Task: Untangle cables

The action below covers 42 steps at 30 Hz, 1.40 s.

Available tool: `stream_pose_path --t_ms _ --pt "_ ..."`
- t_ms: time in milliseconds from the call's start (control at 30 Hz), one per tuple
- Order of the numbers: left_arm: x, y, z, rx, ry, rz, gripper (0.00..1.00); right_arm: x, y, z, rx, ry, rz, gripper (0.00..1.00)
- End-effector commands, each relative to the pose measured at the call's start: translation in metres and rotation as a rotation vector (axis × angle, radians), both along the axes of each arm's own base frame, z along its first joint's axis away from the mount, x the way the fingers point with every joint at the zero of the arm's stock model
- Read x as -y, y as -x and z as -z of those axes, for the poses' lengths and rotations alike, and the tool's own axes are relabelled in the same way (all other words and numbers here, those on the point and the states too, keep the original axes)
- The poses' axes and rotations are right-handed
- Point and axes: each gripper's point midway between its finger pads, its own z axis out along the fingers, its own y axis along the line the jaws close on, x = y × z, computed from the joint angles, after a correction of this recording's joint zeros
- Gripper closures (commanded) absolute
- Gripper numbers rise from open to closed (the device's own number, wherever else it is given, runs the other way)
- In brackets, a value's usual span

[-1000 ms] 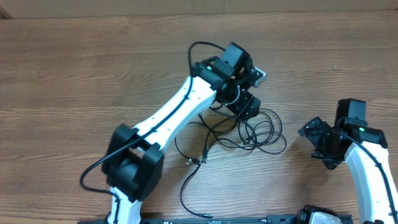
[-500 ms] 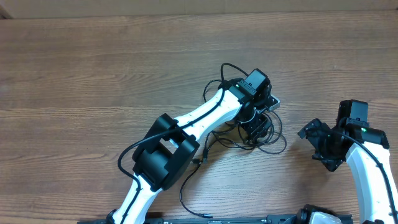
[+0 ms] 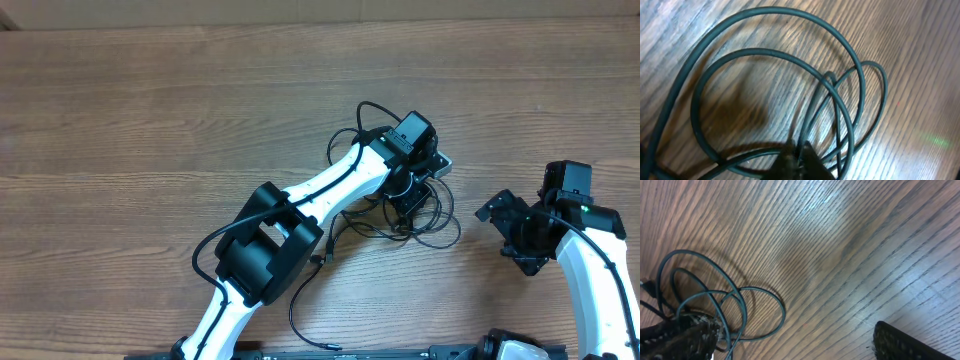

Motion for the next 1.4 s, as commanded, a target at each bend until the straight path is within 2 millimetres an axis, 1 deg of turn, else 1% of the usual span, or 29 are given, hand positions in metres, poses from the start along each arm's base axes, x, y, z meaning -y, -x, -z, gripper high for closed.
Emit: stream_pose_path --t_ms 0,33,133,167,233,300,400,467,533,633,700,733,867,933,1033,1167,1233,1300,1367 --pt "0.000 0.001 0.009 -0.021 -0.015 -0.021 0.96 0.001 -0.008 -0.009 0.031 -0.001 -0.008 0.01" --pt "0.000 -0.001 0.008 -0.024 -0.015 -0.029 0.96 0.001 -0.008 -0.009 0.031 -0.001 -0.008 0.00" --pt "-0.005 -0.008 0.002 -0.024 -0.012 -0.049 0.96 -0.006 -0.012 -0.011 0.059 -0.027 -0.079 0.00" --pt "-0.011 -0.015 -0.007 -0.022 -0.009 -0.072 0.96 -0.014 -0.015 -0.013 0.091 -0.054 -0.144 0.02" --pt "-0.022 -0.026 -0.020 -0.017 -0.004 -0.102 0.96 -0.020 -0.019 -0.016 0.122 -0.077 -0.203 0.09" --pt "-0.032 -0.036 -0.036 -0.016 0.017 -0.130 0.96 -0.026 -0.021 -0.018 0.148 -0.101 -0.253 0.12" --pt "-0.042 -0.047 -0.072 -0.030 0.108 -0.156 0.96 -0.034 -0.024 -0.021 0.183 -0.130 -0.307 0.16" --pt "-0.045 -0.049 -0.104 -0.043 0.206 -0.153 0.96 -0.041 -0.027 -0.023 0.200 -0.144 -0.327 0.18" --pt "-0.049 -0.050 -0.130 -0.040 0.276 -0.148 0.96 -0.047 -0.030 -0.024 0.213 -0.143 -0.355 0.19" --pt "-0.056 -0.048 -0.162 -0.013 0.337 -0.144 0.96 -0.061 -0.035 -0.026 0.235 -0.144 -0.415 0.20" --pt "-0.059 -0.045 -0.176 0.012 0.349 -0.137 0.96 -0.073 -0.038 -0.028 0.253 -0.142 -0.462 0.20" --pt "-0.061 -0.042 -0.183 0.032 0.356 -0.118 0.96 -0.085 -0.041 -0.030 0.274 -0.140 -0.511 0.19" --pt "-0.063 -0.038 -0.182 0.019 0.341 -0.120 0.96 -0.111 -0.046 -0.036 0.327 -0.162 -0.601 0.19" --pt "-0.066 -0.037 -0.178 0.011 0.317 -0.129 0.96 -0.126 -0.049 -0.042 0.368 -0.192 -0.648 0.19" --pt "-0.073 -0.038 -0.171 0.019 0.267 -0.151 0.96 -0.140 -0.053 -0.048 0.412 -0.214 -0.694 0.19" --pt "-0.079 -0.034 -0.163 0.014 0.210 -0.164 0.96 -0.144 -0.060 -0.053 0.451 -0.203 -0.711 0.19" --pt "-0.079 -0.031 -0.162 0.002 0.202 -0.161 0.96 -0.144 -0.065 -0.055 0.474 -0.192 -0.712 0.21" --pt "-0.080 -0.028 -0.160 -0.006 0.193 -0.156 0.96 -0.140 -0.071 -0.056 0.488 -0.163 -0.698 0.27" --pt "-0.082 -0.025 -0.159 -0.014 0.184 -0.150 0.96 -0.132 -0.076 -0.053 0.476 -0.123 -0.645 0.30"
